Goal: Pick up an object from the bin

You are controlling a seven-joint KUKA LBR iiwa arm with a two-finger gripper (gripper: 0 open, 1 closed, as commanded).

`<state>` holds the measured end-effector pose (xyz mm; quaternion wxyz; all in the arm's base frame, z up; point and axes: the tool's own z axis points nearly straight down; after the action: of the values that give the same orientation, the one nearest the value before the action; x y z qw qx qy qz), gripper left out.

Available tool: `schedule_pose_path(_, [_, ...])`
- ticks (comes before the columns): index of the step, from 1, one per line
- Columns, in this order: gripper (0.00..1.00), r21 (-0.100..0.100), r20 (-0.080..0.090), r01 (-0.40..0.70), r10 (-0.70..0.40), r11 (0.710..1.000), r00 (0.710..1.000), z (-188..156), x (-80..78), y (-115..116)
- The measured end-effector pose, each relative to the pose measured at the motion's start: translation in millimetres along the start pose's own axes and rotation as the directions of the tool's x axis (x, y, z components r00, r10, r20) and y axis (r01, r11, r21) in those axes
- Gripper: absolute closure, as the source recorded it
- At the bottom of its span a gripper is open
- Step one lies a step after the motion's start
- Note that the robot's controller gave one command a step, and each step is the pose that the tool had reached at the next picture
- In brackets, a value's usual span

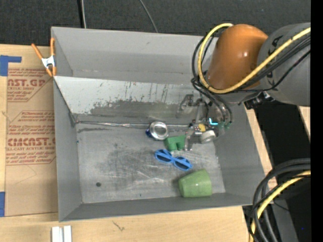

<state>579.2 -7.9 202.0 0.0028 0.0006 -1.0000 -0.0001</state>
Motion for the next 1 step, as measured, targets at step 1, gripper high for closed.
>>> schedule_pose_path(1, [0.00, 0.001, -0.001, 0.103, -0.103, 0.995, 0.995, 122.0, 12.2, -65.9])
